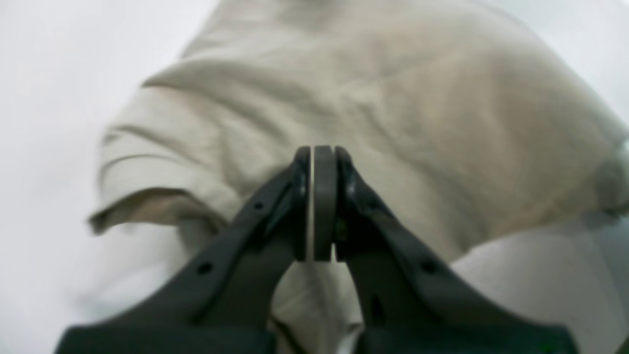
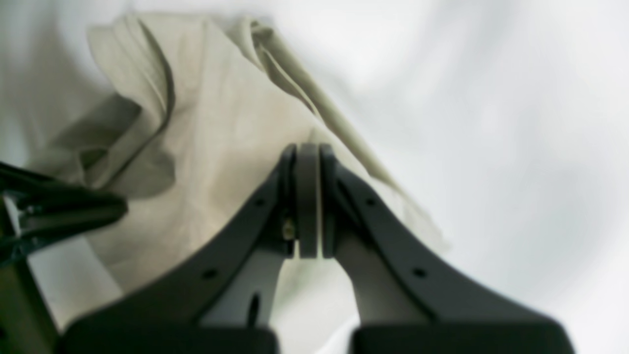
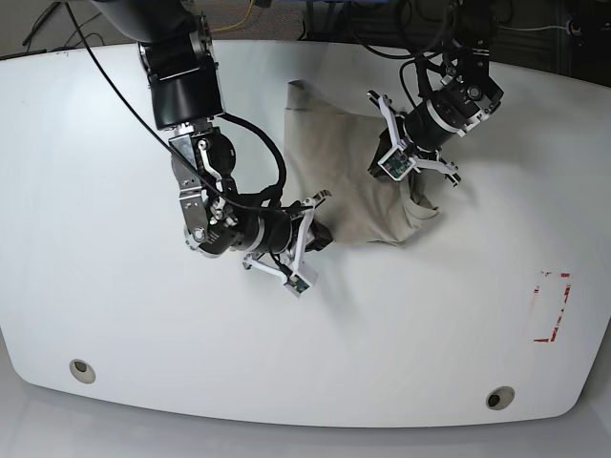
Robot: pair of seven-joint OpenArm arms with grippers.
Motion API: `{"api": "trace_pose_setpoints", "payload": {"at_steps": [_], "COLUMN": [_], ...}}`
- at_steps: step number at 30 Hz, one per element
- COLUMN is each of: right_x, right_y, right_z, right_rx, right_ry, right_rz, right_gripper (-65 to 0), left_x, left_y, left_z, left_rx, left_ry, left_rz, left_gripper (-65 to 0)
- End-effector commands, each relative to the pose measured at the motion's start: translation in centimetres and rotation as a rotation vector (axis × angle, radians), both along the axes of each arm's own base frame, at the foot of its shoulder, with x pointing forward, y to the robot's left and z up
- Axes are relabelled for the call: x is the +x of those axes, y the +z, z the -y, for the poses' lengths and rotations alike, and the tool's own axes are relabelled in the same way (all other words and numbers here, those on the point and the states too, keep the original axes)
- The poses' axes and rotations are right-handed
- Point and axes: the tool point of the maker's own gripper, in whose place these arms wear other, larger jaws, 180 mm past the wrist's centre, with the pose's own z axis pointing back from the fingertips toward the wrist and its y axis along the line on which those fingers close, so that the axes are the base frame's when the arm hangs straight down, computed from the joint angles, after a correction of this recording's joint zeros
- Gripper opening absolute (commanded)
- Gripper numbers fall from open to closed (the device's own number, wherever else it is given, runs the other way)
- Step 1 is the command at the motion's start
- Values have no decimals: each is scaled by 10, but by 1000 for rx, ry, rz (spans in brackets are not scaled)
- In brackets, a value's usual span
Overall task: Layout the t-shirt on the table in an organized manner, then fold the t-shirt properly
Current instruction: 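Regrasp the folded bundle edges with both grippers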
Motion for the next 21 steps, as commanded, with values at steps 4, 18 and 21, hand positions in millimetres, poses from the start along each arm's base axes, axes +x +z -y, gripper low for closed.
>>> {"api": "trace_pose_setpoints", "payload": {"at_steps": [4,18,21], "right_x": [9,-13,-20], "right_y": [7,-27,-35], "right_z": [-4,6,11], "right_rx": [-34,-136,-143], "right_ry": [38,83,84], "right_rz": [97,129,130], "right_gripper": [-650,-650,-650], "left_x": [1,3,4], "left_y": [6,-39,-50], "left_z": [1,-43,-58], "left_rx": [-9,62,72], "left_ry": [-18,45,80], "left_rz": [25,-89,-119], "left_gripper": [-650,-650,-650]}}
